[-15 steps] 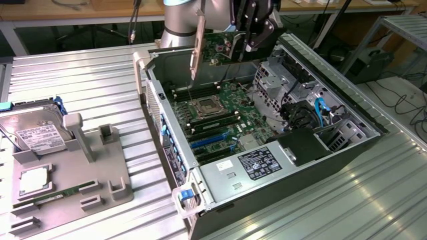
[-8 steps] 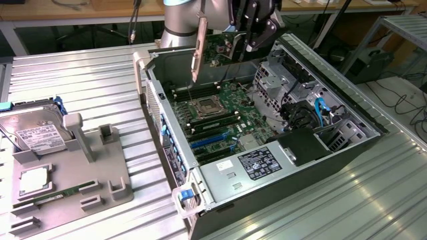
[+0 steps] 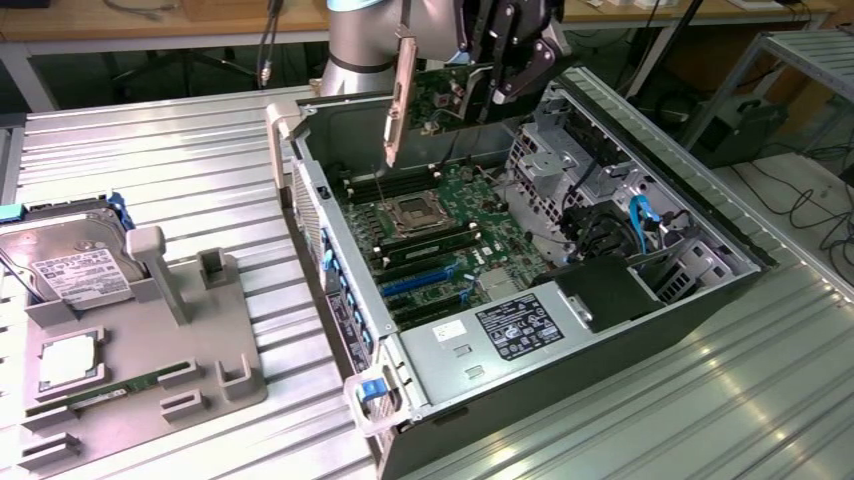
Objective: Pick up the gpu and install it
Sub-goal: 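Insert the gpu into the slot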
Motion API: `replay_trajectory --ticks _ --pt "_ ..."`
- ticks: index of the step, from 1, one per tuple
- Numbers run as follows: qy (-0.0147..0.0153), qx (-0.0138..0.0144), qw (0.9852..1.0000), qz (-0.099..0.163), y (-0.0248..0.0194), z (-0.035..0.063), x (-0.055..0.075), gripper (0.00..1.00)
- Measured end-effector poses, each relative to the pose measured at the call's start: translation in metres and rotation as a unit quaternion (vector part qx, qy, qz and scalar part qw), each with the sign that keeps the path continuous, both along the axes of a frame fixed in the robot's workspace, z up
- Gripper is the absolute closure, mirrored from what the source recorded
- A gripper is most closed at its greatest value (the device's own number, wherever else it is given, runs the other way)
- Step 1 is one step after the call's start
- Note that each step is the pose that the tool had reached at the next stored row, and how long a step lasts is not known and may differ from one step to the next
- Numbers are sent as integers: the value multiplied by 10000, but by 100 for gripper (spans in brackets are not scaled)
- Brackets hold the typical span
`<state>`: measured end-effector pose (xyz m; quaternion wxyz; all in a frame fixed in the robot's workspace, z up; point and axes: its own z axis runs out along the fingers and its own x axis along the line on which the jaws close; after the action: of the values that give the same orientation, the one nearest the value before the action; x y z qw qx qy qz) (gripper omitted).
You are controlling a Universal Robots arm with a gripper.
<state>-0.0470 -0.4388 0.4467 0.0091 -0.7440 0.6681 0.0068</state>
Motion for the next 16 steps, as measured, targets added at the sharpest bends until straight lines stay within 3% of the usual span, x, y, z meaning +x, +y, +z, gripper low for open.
replay_trajectory --ticks 8,16 --pt "-6 -3 10000 -81 3 -127 4 72" --pt "-6 -4 10000 -95 3 -168 6 72"
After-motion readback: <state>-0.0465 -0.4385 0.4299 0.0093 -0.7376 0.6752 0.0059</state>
